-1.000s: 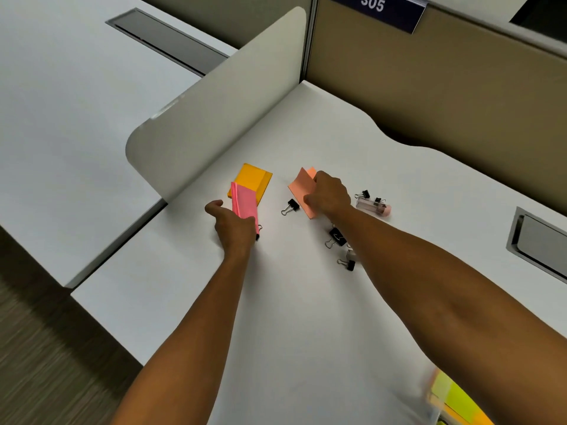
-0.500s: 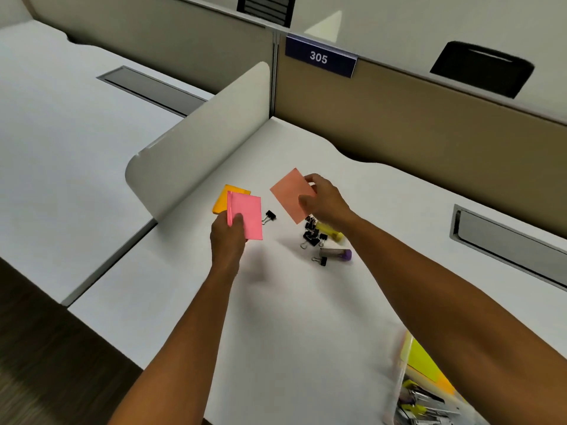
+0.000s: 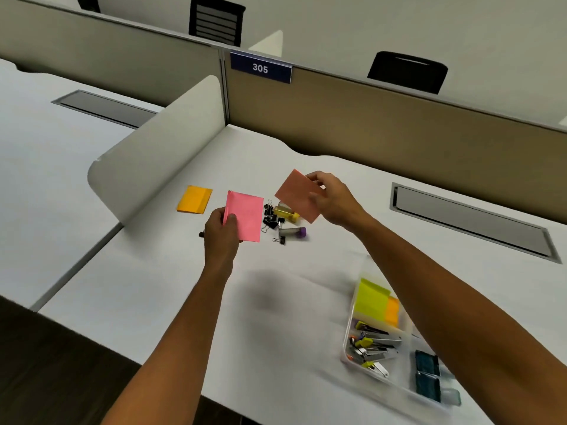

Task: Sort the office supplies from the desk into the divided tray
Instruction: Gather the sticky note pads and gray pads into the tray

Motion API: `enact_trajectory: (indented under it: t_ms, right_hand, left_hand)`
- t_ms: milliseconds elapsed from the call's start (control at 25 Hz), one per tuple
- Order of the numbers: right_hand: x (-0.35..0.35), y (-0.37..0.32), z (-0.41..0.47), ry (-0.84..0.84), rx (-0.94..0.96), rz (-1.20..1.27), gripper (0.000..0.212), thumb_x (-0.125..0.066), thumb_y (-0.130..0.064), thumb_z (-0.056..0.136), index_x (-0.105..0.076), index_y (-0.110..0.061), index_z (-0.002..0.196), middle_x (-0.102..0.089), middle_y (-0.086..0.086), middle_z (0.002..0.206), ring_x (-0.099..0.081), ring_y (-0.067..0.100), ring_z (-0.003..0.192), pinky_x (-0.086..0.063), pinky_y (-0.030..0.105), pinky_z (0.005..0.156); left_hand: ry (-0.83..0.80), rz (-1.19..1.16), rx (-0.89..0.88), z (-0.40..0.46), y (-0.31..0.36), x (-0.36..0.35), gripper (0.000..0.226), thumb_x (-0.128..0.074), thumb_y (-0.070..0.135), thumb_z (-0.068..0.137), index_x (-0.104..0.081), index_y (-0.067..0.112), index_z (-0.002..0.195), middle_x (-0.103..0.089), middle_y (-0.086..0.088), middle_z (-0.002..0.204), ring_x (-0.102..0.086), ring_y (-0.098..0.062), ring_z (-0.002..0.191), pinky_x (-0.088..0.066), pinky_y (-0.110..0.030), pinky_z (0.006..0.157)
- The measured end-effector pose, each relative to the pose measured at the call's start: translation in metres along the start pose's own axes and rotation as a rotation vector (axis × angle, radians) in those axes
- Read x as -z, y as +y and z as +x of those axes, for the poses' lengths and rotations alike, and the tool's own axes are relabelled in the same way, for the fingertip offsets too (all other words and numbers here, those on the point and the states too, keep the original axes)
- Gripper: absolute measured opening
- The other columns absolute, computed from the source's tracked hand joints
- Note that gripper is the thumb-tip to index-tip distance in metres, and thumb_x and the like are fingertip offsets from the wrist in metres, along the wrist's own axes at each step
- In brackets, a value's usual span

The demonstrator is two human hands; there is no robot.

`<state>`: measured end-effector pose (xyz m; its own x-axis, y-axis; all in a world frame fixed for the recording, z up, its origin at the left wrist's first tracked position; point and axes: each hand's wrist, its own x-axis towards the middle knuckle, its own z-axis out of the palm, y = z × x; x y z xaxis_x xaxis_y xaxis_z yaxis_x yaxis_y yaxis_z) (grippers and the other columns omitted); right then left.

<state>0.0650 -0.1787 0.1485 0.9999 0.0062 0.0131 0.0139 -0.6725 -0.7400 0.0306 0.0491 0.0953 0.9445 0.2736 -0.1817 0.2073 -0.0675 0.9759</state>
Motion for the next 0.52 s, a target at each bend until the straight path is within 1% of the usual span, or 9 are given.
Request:
enact_trajectory:
  t_ms: [120,160,240,280,320,400,520]
  right_hand:
    - [0.023,0.016,-0.033,0.041,-0.020,0.016,0.030,-0.052,-0.008,0.097,-0.057,-0.018,0.125,-0.057,0.002,0.123,-0.056,0.020,0.107,-0.052,0.034,0.087]
    - [0.029,0.022,-0.043,0.048,-0.031,0.019,0.031,-0.052,-0.008,0.097,-0.058,-0.017,0.125,-0.058,0.002,0.123,-0.057,0.021,0.107,-0.052,0.036,0.088]
    - [0.043,0.041,-0.066,0.076,-0.071,0.007,0.032,-0.051,-0.008,0.097,-0.058,-0.017,0.126,-0.058,0.002,0.124,-0.056,0.021,0.108,-0.053,0.037,0.090]
    - [0.049,0.052,-0.078,0.092,-0.099,0.003,0.032,-0.049,-0.008,0.097,-0.058,-0.017,0.127,-0.057,0.003,0.124,-0.056,0.021,0.109,-0.053,0.037,0.089]
    - [0.053,0.063,-0.090,0.102,-0.128,0.002,0.033,-0.047,-0.008,0.098,-0.058,-0.018,0.127,-0.057,0.003,0.125,-0.056,0.022,0.110,-0.053,0.036,0.088]
    - [0.058,0.084,-0.114,0.089,-0.189,-0.015,0.035,-0.045,-0.009,0.098,-0.058,-0.019,0.128,-0.056,0.004,0.125,-0.056,0.023,0.110,-0.051,0.033,0.085]
    - [0.054,0.113,-0.145,0.005,-0.260,-0.113,0.035,-0.044,-0.011,0.099,-0.058,-0.020,0.129,-0.056,0.006,0.125,-0.055,0.024,0.110,-0.046,0.031,0.083]
  left_hand:
    - [-0.058,0.028,-0.020,-0.025,-0.004,-0.017,0.026,-0.045,0.015,0.094,-0.057,0.014,0.118,-0.061,-0.004,0.112,-0.059,-0.023,0.099,-0.054,-0.038,0.076]
    - [-0.073,0.052,-0.040,-0.031,-0.006,-0.021,0.029,-0.046,0.014,0.093,-0.059,0.015,0.119,-0.063,-0.004,0.112,-0.060,-0.022,0.100,-0.055,-0.035,0.075]
    - [-0.128,0.155,-0.130,-0.045,-0.009,-0.033,0.031,-0.047,0.013,0.092,-0.060,0.017,0.120,-0.065,-0.002,0.110,-0.061,-0.019,0.098,-0.050,-0.027,0.069]
    - [-0.171,0.213,-0.180,-0.051,-0.010,-0.039,0.030,-0.047,0.013,0.093,-0.060,0.018,0.120,-0.065,-0.001,0.109,-0.061,-0.019,0.098,-0.049,-0.027,0.069]
    - [-0.223,0.258,-0.221,-0.056,-0.010,-0.046,0.030,-0.046,0.013,0.094,-0.060,0.018,0.120,-0.066,0.000,0.109,-0.061,-0.019,0.098,-0.050,-0.029,0.071]
    - [-0.309,0.317,-0.267,-0.066,-0.012,-0.060,0.029,-0.044,0.013,0.096,-0.061,0.020,0.118,-0.067,0.001,0.107,-0.061,-0.018,0.097,-0.050,-0.034,0.077]
    - [-0.372,0.371,-0.305,-0.081,-0.016,-0.080,0.028,-0.043,0.013,0.098,-0.063,0.019,0.117,-0.066,0.001,0.105,-0.060,-0.017,0.095,-0.045,-0.029,0.072]
